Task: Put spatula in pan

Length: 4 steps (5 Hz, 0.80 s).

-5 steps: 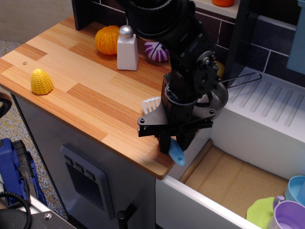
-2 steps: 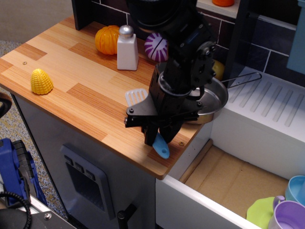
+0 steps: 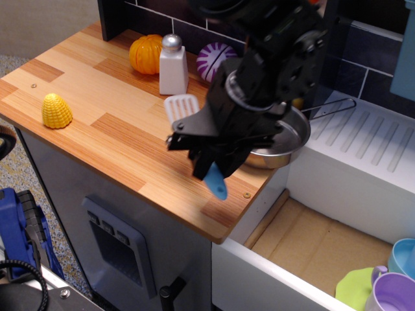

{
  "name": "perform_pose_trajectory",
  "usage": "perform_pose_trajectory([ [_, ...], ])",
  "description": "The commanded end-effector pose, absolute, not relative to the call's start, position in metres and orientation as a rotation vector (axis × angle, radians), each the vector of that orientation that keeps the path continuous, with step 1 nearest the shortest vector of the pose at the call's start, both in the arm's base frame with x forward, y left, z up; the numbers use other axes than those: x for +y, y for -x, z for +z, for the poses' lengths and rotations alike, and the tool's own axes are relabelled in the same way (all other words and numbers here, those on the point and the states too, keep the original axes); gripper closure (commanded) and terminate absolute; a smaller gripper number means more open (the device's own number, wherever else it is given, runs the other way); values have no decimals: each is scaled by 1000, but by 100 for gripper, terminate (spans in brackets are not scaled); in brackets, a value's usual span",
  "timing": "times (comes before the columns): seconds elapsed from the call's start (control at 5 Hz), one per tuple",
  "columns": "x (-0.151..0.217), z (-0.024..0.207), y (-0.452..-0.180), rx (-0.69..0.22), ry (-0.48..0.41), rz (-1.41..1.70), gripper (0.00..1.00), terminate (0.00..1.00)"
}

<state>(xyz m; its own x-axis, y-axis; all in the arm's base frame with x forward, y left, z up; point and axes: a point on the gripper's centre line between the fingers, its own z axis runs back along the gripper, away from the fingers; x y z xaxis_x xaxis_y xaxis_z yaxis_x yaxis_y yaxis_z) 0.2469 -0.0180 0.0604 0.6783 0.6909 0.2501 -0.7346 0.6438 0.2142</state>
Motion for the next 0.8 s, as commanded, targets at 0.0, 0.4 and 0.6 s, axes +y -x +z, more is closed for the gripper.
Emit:
perform_pose_trajectory([
  [0.0, -24, 83, -276, -165, -233, 654, 100, 0],
  [0.4, -43, 74, -299, -241, -190, 472, 100, 0],
  [0.6, -41, 64, -314, -251, -170, 443, 100, 100],
])
